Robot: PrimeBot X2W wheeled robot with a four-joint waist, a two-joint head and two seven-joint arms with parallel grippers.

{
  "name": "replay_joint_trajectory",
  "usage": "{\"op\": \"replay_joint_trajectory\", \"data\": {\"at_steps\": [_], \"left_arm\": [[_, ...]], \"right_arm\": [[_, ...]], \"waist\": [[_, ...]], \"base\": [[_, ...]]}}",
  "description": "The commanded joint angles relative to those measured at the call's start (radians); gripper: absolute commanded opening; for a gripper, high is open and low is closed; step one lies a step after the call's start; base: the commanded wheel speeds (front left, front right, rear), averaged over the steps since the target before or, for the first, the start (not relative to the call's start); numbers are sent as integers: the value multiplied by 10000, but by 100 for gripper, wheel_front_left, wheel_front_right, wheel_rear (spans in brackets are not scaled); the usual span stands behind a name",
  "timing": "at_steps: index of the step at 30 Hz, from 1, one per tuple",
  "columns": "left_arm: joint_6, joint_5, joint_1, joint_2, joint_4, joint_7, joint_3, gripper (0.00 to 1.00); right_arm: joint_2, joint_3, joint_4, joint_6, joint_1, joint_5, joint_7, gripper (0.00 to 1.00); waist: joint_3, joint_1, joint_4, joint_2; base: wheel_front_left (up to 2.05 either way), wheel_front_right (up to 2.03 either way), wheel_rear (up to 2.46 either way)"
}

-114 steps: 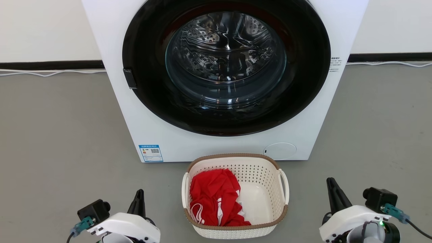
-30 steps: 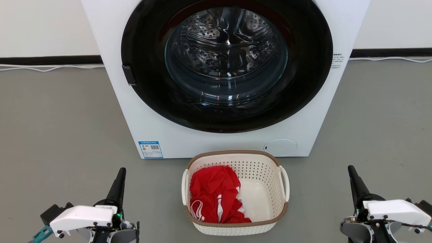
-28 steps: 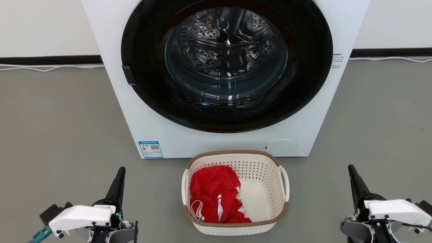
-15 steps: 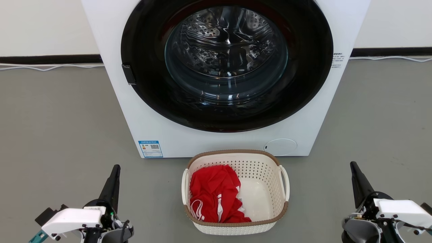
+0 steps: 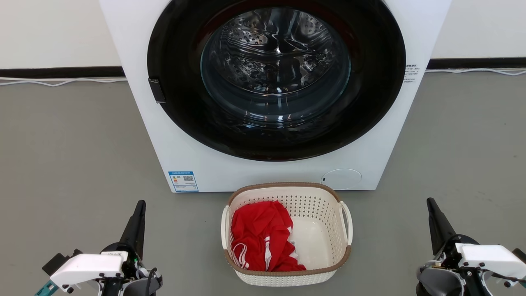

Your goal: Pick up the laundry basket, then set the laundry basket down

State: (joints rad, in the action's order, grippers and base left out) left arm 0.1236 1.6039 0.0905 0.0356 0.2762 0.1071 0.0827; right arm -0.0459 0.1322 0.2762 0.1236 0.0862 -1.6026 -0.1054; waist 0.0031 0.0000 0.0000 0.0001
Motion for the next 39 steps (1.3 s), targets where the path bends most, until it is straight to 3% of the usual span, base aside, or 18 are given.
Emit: {"op": "replay_joint_trajectory", "data": {"at_steps": [1, 39], "left_arm": [[71, 47, 177, 146, -308, 62, 311, 0], [71, 47, 176, 146, -309, 61, 310, 0]], "right_arm": [[-43, -188, -315, 71, 216, -64, -76, 0], [-43, -188, -315, 71, 216, -64, -75, 0]], "waist": [[0, 0, 0, -1], [0, 0, 0, -1]], "base": [[0, 0, 0], [0, 0, 0]]}}
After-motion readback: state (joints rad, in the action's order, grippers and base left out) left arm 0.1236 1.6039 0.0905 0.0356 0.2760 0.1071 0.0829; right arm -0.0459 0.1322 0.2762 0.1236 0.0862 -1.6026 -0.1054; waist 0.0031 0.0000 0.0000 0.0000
